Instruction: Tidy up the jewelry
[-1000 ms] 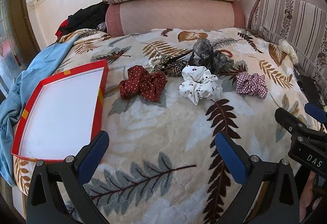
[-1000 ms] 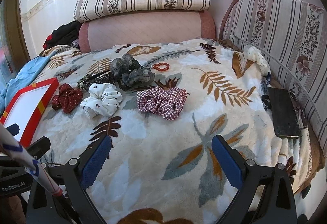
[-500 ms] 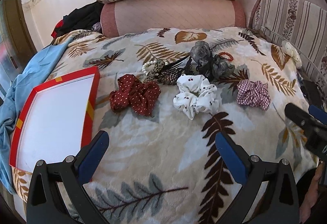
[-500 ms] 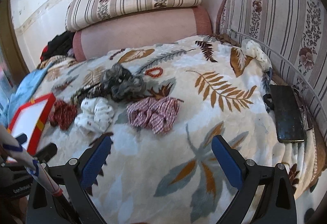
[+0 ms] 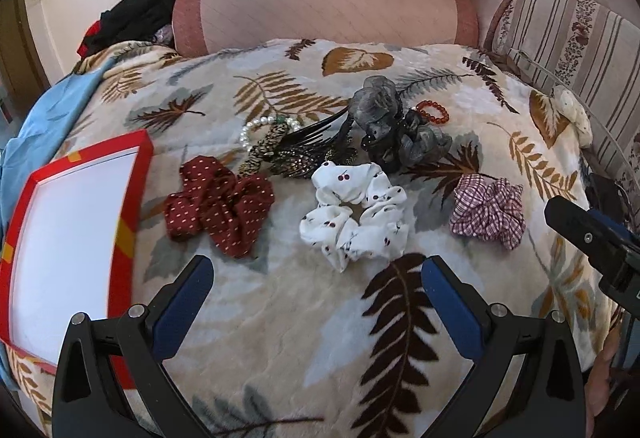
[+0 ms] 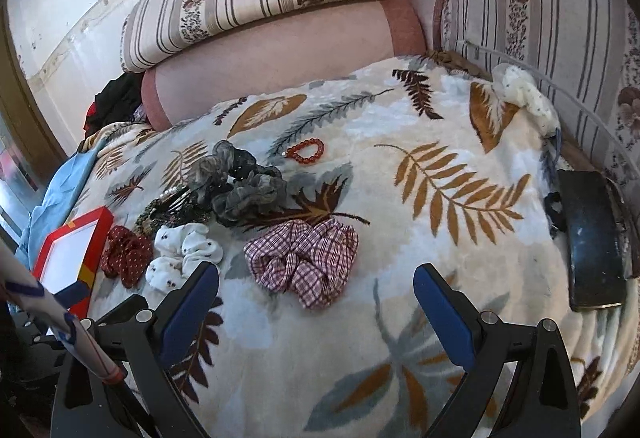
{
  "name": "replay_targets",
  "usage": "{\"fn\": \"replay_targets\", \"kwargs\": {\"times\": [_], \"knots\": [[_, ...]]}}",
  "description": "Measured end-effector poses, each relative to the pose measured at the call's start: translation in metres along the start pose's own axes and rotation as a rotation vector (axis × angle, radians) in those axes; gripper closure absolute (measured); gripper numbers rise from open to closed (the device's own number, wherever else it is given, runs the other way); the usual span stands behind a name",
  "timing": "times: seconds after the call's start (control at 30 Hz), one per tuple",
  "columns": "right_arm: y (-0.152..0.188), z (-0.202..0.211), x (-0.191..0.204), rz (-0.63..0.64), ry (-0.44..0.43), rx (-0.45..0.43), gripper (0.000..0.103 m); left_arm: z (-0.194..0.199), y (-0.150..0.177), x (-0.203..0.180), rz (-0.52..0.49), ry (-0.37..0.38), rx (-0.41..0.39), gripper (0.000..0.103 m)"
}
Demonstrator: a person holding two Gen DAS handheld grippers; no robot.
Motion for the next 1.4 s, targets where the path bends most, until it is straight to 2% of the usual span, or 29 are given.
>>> {"fn": "replay_targets", "kwargs": {"times": [0.27, 0.43, 0.47, 0.5, 0.53, 0.57, 0.6, 0.63, 0.7, 0.8, 1.03, 1.07, 1.13, 1.17, 1.2, 1.3, 1.33, 1.4], "knots": [[-0.005, -0.028, -0.010, -0.033, 0.001, 0.060, 0.003, -0.038, -0.015, -0.009, -0.013, 0.017, 0.055, 0.000], [-0.004, -0.036, -0.017, -0.056, 0.011, 0.079, 0.003, -0.067, -0.020, -0.017, -0.044, -0.004, 0.088, 0.001], [-0.004, -0.037, -0.017, -0.057, 0.015, 0.077, 0.003, -0.070, -0.020, -0.017, -0.045, -0.013, 0.086, 0.008], [-0.003, -0.038, -0.018, -0.059, 0.017, 0.079, 0.003, -0.072, -0.021, -0.017, -0.045, -0.014, 0.087, 0.022], [-0.003, -0.038, -0.019, -0.061, 0.016, 0.080, 0.003, -0.074, -0.020, -0.016, -0.043, -0.003, 0.093, 0.029], [-0.003, -0.038, -0.019, -0.061, 0.018, 0.080, 0.003, -0.076, -0.019, -0.015, -0.036, 0.020, 0.098, 0.043], [-0.003, -0.039, -0.019, -0.059, 0.020, 0.080, 0.003, -0.076, -0.018, -0.013, -0.024, 0.050, 0.096, 0.047], [-0.003, -0.039, -0.019, -0.058, 0.020, 0.081, 0.003, -0.075, -0.018, -0.014, -0.025, 0.046, 0.089, 0.048], [-0.002, -0.041, -0.016, -0.051, 0.018, 0.086, 0.003, -0.073, -0.017, -0.015, -0.039, 0.049, 0.076, 0.065], [0.000, -0.045, -0.011, -0.030, 0.019, 0.095, 0.003, -0.071, -0.018, -0.015, -0.033, 0.057, 0.064, 0.075], [0.006, -0.072, 0.003, 0.015, 0.036, 0.171, 0.003, -0.071, -0.017, -0.013, -0.031, 0.056, 0.065, 0.075], [0.007, -0.079, 0.004, 0.020, 0.046, 0.192, 0.005, -0.071, -0.017, -0.013, -0.030, 0.056, 0.065, 0.075], [0.007, -0.084, 0.004, 0.030, 0.085, 0.187, 0.018, -0.071, -0.017, -0.014, -0.032, 0.056, 0.062, 0.075], [0.007, -0.084, 0.005, 0.047, 0.098, 0.175, 0.028, -0.071, -0.017, -0.014, -0.034, 0.054, 0.062, 0.075], [0.007, -0.084, 0.006, 0.057, 0.098, 0.170, 0.044, -0.071, -0.017, -0.014, -0.035, 0.054, 0.060, 0.076], [0.008, -0.083, 0.004, 0.064, 0.099, 0.167, 0.072, -0.069, -0.017, -0.015, -0.037, 0.054, 0.054, 0.079], [0.008, -0.082, 0.004, 0.065, 0.096, 0.166, 0.077, -0.067, -0.017, -0.015, -0.036, 0.057, 0.049, 0.080], [0.007, -0.079, 0.003, 0.052, 0.065, 0.166, 0.081, -0.063, -0.016, -0.015, -0.039, 0.061, 0.040, 0.081]]}}
Point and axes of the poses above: each gripper's, at about its wrist camera, not at the fingertips, and z roughly against the way its jaws point, x to its left, y to its underside, the point moved 1 cm from there along -z, roughly the way its jaws point, and after that the axes turned 12 degrees about -z, right-handed, at the moved point
